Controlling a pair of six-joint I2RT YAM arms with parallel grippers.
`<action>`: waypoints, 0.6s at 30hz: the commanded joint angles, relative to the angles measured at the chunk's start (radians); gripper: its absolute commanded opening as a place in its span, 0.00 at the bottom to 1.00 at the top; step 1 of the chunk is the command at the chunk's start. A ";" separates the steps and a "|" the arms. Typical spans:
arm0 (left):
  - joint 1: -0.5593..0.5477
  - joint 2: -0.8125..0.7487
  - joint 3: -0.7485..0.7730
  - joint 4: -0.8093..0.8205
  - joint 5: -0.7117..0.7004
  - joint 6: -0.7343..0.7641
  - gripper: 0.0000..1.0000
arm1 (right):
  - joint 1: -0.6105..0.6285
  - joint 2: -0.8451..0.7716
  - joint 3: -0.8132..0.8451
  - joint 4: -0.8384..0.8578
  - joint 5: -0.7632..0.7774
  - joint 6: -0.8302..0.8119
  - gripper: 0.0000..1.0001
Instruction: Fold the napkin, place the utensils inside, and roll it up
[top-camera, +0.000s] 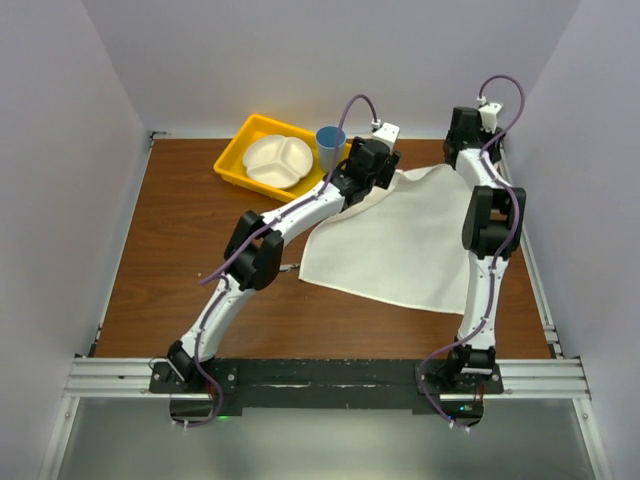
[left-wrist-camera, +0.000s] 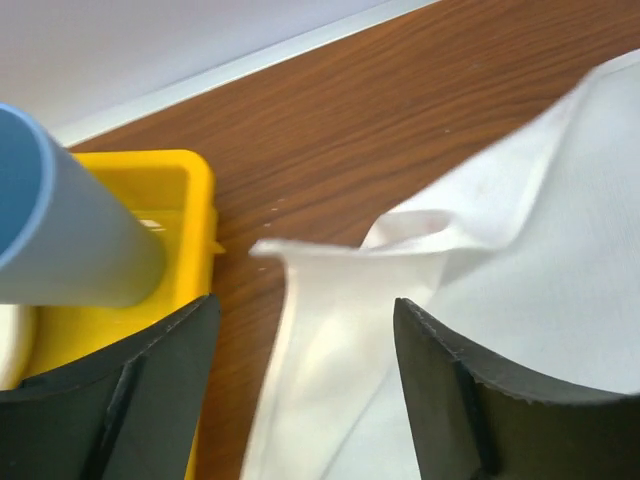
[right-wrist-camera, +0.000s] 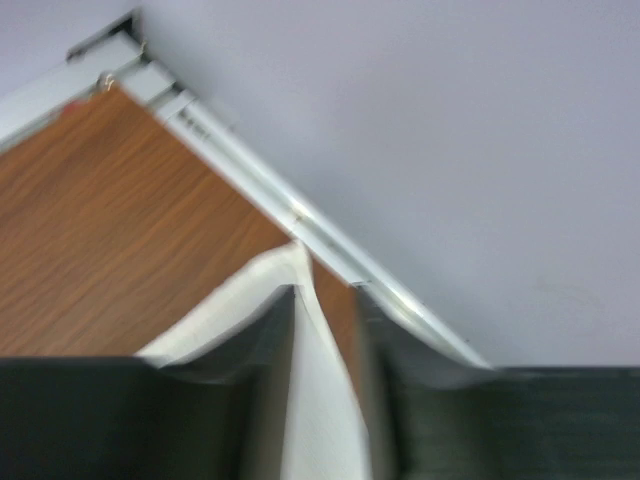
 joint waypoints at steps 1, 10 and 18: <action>-0.005 -0.207 -0.022 -0.077 -0.099 0.057 0.78 | 0.009 0.076 0.326 -0.455 -0.240 0.049 0.46; -0.057 -0.490 -0.399 -0.245 0.151 -0.019 0.67 | 0.084 -0.203 0.010 -0.675 -0.580 0.263 0.81; -0.207 -0.580 -0.853 0.080 0.178 -0.102 0.35 | 0.110 -0.543 -0.537 -0.477 -0.774 0.367 0.72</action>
